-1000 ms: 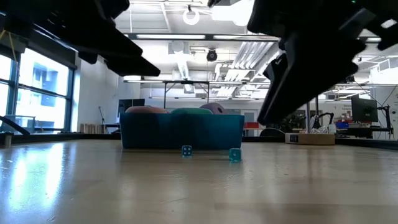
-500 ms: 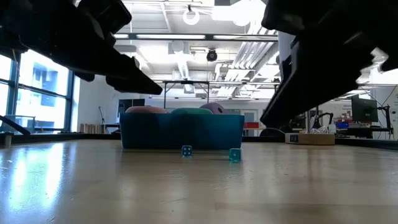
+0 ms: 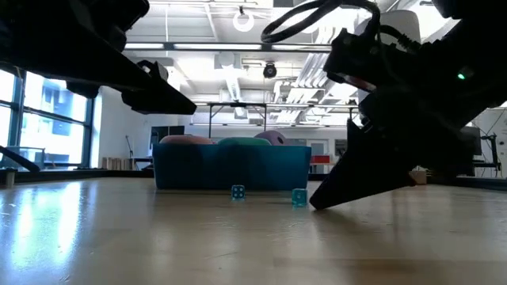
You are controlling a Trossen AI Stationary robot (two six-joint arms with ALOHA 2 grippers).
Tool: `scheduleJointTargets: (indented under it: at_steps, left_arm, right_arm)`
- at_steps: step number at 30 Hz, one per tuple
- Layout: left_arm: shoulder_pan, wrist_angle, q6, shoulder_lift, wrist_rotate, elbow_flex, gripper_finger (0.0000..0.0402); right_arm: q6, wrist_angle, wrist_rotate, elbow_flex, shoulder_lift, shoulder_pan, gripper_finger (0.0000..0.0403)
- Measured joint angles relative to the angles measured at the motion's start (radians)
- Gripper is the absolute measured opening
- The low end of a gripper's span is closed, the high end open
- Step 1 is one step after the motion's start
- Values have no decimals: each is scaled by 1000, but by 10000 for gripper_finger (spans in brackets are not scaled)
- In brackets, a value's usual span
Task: Pick & Place Dice
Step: Put the small blue dice into the blue bin
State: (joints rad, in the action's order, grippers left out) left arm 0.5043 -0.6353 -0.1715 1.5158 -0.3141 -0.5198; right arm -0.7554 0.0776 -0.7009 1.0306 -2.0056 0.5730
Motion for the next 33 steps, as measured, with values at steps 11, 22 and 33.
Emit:
scheduleJointTargets:
  at_steps: [11, 22, 33]
  left_arm:
    - [6, -1, 18, 0, 0, 0, 400]
    - [5, 2, 24, 0, 0, 0, 400]
    - [5, 25, 24, 0, 0, 0, 400]
  right_arm:
    - [-10, -27, -81, 0, -28, -12, 139]
    - [-3, -35, -38, 0, -28, -76, 139]
    - [-1, -40, 27, 0, -27, -83, 83]
